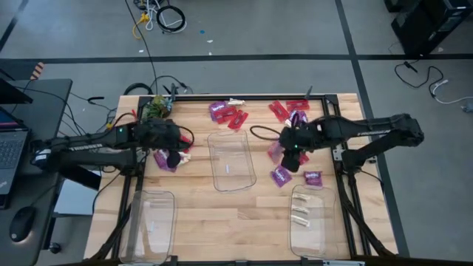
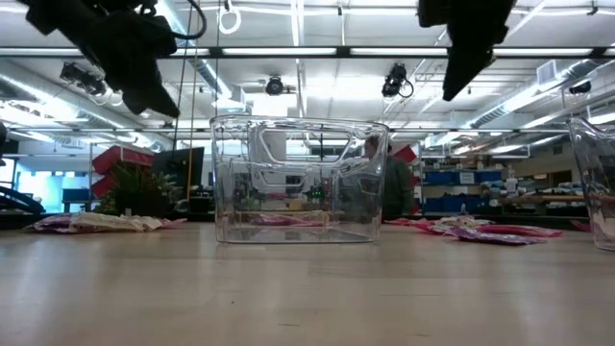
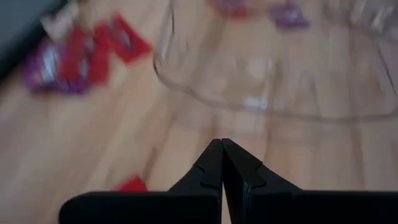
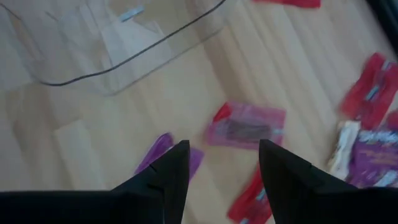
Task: Sort candy
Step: Put the white chocolate bar into the right transparent bin
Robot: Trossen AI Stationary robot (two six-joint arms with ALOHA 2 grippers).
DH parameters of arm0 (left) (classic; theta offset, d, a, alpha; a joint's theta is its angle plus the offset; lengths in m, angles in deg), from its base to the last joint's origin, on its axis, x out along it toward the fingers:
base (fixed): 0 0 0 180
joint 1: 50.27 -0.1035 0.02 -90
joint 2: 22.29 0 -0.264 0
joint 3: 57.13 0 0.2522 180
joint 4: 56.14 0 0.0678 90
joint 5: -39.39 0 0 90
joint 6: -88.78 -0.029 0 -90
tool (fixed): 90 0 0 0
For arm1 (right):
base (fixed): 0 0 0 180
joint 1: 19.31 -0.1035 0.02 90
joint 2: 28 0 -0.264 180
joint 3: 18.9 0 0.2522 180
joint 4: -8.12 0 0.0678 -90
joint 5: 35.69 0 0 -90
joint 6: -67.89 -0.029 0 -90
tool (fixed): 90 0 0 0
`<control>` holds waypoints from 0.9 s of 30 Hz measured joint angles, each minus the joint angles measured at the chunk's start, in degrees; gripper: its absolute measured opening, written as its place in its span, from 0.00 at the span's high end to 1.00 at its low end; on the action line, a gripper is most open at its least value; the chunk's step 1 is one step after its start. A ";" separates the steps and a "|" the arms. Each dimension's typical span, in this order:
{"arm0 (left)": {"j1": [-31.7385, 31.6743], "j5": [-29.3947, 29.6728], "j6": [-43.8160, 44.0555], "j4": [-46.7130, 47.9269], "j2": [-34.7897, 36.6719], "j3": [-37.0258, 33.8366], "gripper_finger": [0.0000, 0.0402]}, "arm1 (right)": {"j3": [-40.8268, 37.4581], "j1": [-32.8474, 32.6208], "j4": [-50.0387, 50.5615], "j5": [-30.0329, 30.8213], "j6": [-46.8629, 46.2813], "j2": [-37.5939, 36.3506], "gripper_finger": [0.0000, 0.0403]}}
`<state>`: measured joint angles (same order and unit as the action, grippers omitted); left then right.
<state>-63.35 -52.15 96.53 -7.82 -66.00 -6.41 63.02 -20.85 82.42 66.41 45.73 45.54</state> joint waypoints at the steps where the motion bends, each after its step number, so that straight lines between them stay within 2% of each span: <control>1: 0.00 -0.73 0.36 2.49 -1.24 1.33 0.99 | 0.00 0.66 -0.29 -0.01 1.33 0.08 0.56; 4: 0.07 -3.96 0.82 7.45 -4.59 3.08 0.99 | 0.00 1.94 -1.21 -0.17 4.30 0.27 0.55; 7: 0.42 -9.71 -0.06 11.39 -7.85 2.92 0.98 | 0.00 2.62 -1.47 -0.22 5.73 0.27 0.55; 10: 1.54 -11.00 0.00 12.43 -11.12 2.06 0.93 | 0.00 2.91 -2.00 -0.22 5.89 0.27 0.54; 20: 5.01 -5.00 1.46 12.65 -19.75 1.28 0.63 | 0.00 2.78 -2.23 -0.25 5.89 0.27 0.54; 23: 6.05 -1.61 3.01 14.29 -22.77 1.28 0.57 | 0.00 2.78 -2.23 -0.27 6.62 0.27 0.54; 27: 6.70 3.41 4.72 15.10 -26.83 1.26 0.53 | 0.00 2.78 -2.43 -0.27 7.38 0.27 0.55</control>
<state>-56.65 -48.74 101.25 7.28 -92.82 -5.15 63.02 -18.07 79.99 66.15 53.11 45.82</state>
